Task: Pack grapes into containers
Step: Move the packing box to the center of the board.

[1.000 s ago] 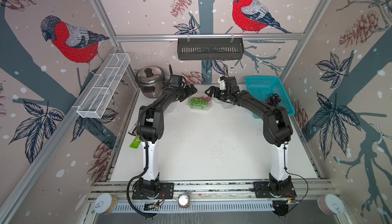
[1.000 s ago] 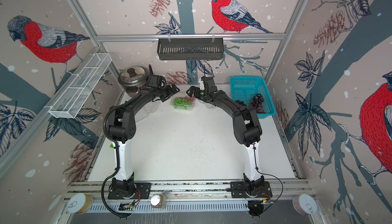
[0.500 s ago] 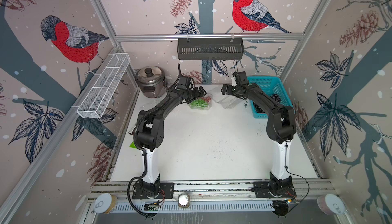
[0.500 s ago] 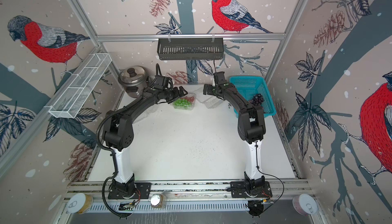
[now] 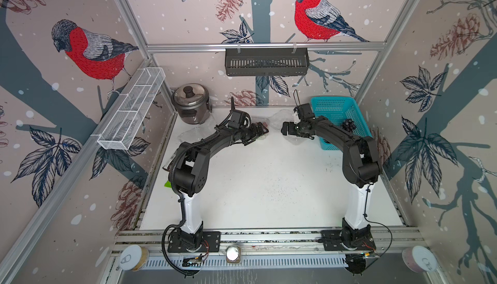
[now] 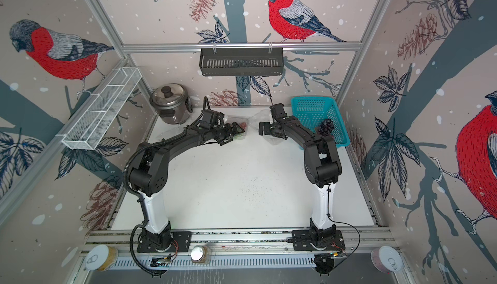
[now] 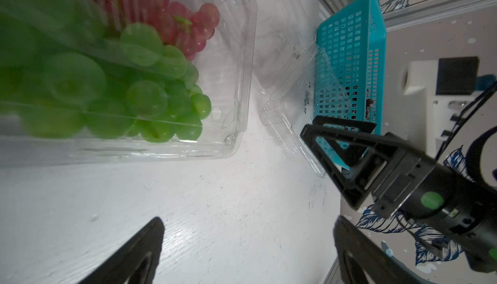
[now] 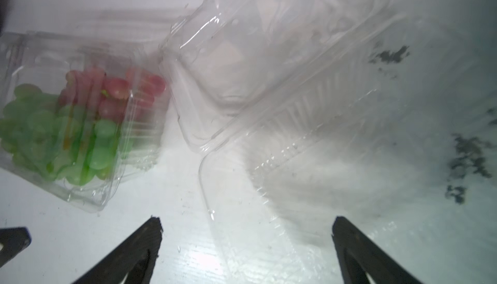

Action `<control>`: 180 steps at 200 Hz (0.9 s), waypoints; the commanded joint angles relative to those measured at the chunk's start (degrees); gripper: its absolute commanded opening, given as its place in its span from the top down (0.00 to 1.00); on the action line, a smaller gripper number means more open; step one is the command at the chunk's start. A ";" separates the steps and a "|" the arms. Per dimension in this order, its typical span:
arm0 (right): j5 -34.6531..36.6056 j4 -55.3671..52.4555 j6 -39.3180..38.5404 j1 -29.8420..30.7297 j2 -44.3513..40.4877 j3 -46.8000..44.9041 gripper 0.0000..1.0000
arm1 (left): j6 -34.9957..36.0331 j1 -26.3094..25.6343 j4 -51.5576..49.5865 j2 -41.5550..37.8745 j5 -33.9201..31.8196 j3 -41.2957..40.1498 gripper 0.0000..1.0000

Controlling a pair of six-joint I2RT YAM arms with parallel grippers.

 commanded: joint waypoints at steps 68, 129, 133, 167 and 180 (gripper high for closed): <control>-5.75 9.52 4.98 0.82 -4.25 -11.10 0.00 | -6.98 -0.12 8.71 8.11 -1.62 4.97 0.03; -7.27 12.25 6.45 1.09 -5.16 -14.50 0.00 | -4.96 1.99 2.73 12.40 -5.89 11.55 0.03; -7.29 12.39 6.53 1.05 -5.29 -14.72 0.00 | -4.88 2.13 2.61 12.54 -5.93 11.60 0.03; -7.55 12.97 6.81 1.32 -5.38 -15.19 0.00 | -4.63 3.71 2.42 13.54 -6.06 11.97 0.03; -7.64 13.11 6.98 1.55 -5.05 -15.27 0.00 | -5.12 4.05 3.64 14.13 -5.26 11.98 0.03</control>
